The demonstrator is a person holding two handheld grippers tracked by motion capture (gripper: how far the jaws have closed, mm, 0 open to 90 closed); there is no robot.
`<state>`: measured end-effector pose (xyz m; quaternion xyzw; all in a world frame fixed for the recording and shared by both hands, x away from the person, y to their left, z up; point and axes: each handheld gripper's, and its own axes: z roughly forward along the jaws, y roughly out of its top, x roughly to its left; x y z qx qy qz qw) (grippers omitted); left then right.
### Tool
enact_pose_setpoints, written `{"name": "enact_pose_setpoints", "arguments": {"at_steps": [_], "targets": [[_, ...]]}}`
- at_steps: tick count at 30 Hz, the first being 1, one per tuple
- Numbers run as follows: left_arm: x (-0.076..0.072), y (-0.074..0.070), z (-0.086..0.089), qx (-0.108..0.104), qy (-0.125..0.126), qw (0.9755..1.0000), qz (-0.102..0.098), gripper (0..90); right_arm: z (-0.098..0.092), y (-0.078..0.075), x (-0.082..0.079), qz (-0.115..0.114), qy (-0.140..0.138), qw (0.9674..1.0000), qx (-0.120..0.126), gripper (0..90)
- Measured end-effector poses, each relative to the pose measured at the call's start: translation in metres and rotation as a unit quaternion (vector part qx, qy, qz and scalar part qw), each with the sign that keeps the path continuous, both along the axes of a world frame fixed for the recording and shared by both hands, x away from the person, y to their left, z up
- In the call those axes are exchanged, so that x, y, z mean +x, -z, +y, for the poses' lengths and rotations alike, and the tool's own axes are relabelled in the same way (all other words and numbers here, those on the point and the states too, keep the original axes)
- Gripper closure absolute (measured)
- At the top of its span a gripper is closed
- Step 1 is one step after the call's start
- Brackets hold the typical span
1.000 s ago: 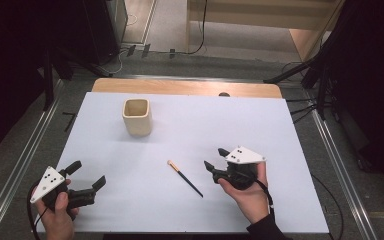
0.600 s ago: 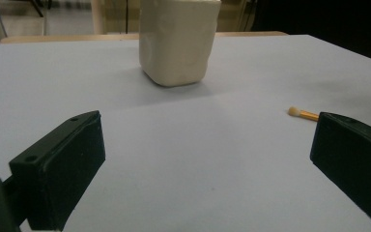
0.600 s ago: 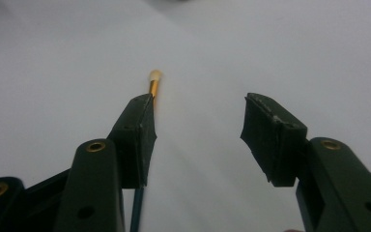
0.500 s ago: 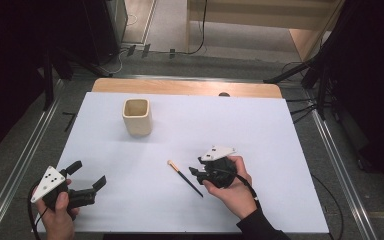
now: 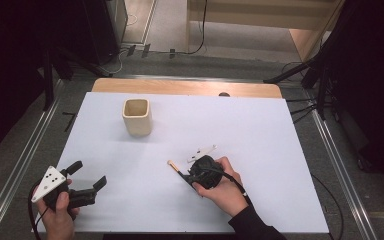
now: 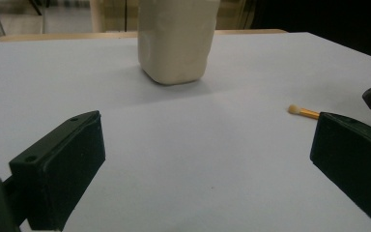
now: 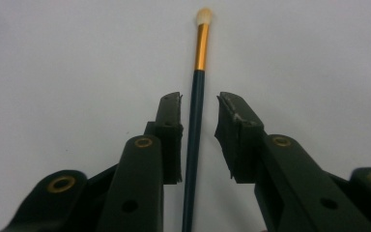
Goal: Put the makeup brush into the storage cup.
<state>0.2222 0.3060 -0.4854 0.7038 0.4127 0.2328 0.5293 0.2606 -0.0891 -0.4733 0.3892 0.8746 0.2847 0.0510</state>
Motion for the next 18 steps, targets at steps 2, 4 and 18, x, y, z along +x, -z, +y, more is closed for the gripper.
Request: {"name": "enact_pose_setpoints", "arguments": {"at_steps": [2,4,18], "targets": [[0.000,0.000,0.000,0.001,0.000,1.0000,0.001,0.0,0.003,0.003,0.001,0.012,0.003,0.9999,-0.008,76.5],[0.000,0.000,0.000,0.001,0.001,1.0000,0.000,0.0,0.005,0.004,0.002,0.019,0.003,0.9997,-0.015,77.7],[0.000,0.000,0.000,0.003,0.002,1.0000,0.001,0.0,0.015,0.014,0.002,0.028,0.012,0.9976,-0.063,83.3]]}}
